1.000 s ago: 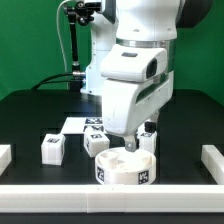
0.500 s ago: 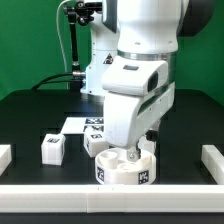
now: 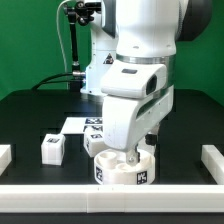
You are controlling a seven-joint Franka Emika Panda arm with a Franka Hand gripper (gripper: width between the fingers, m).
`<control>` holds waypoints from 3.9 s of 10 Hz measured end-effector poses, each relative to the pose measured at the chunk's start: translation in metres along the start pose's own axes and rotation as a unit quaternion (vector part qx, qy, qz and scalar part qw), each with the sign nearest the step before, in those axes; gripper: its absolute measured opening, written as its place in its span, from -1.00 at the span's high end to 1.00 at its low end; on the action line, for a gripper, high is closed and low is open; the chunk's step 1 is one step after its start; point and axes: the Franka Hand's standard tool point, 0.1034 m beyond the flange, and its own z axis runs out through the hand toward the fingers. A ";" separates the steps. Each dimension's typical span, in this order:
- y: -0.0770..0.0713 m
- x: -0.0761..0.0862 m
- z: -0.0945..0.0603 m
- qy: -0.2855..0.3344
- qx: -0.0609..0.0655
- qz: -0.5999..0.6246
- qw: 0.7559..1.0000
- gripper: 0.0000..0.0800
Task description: Assemble stool
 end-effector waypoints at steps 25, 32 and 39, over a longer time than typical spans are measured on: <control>-0.011 -0.041 0.025 -0.001 0.021 -0.214 0.977 0.54; -0.010 -0.041 0.024 0.000 0.019 -0.214 0.977 0.91; -0.022 0.053 0.020 0.004 0.026 -0.167 0.986 0.91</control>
Offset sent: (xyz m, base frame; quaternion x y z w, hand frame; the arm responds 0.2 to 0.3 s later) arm 0.0000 0.0000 0.0000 0.0000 0.0000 0.0000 1.0000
